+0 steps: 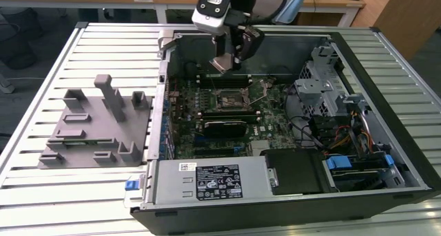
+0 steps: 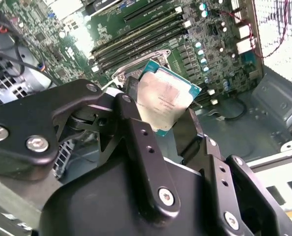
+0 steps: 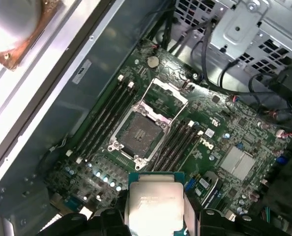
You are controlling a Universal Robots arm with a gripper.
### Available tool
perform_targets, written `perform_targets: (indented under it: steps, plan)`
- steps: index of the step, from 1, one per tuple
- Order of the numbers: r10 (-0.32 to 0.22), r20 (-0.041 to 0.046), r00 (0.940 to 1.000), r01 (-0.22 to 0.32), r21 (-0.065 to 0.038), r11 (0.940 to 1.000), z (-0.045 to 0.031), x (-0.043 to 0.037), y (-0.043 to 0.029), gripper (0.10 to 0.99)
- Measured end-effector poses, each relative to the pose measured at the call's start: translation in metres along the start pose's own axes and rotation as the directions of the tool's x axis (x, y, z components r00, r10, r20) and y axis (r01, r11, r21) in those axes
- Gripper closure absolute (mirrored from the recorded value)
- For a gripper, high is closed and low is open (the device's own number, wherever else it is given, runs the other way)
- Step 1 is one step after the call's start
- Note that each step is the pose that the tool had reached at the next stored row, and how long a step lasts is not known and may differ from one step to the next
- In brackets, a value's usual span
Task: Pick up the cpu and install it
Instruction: 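Place the cpu into insertion slot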
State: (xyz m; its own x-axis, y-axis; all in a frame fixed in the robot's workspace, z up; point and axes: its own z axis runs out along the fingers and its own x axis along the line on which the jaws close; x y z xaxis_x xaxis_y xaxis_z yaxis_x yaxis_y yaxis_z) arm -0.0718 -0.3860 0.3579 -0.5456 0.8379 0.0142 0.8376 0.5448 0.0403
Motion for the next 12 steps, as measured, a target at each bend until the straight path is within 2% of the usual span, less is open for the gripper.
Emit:
perform_targets:
  steps: [3,6,9,12]
  plan:
    - [0.044,0.0018,0.9990,-0.044,-0.001,0.9990,0.0011,0.0001,0.0001,0.553]
    - [0.096,0.0038,0.9953,-0.096,-0.002,0.9954,0.0026,0.0001,0.0000,0.553]
    - [0.148,0.0058,0.9890,-0.148,-0.002,0.9890,0.0040,0.0001,0.0000,0.553]
    - [0.199,0.0078,0.9800,-0.199,-0.004,0.9800,0.0053,0.0001,-0.0001,0.553]
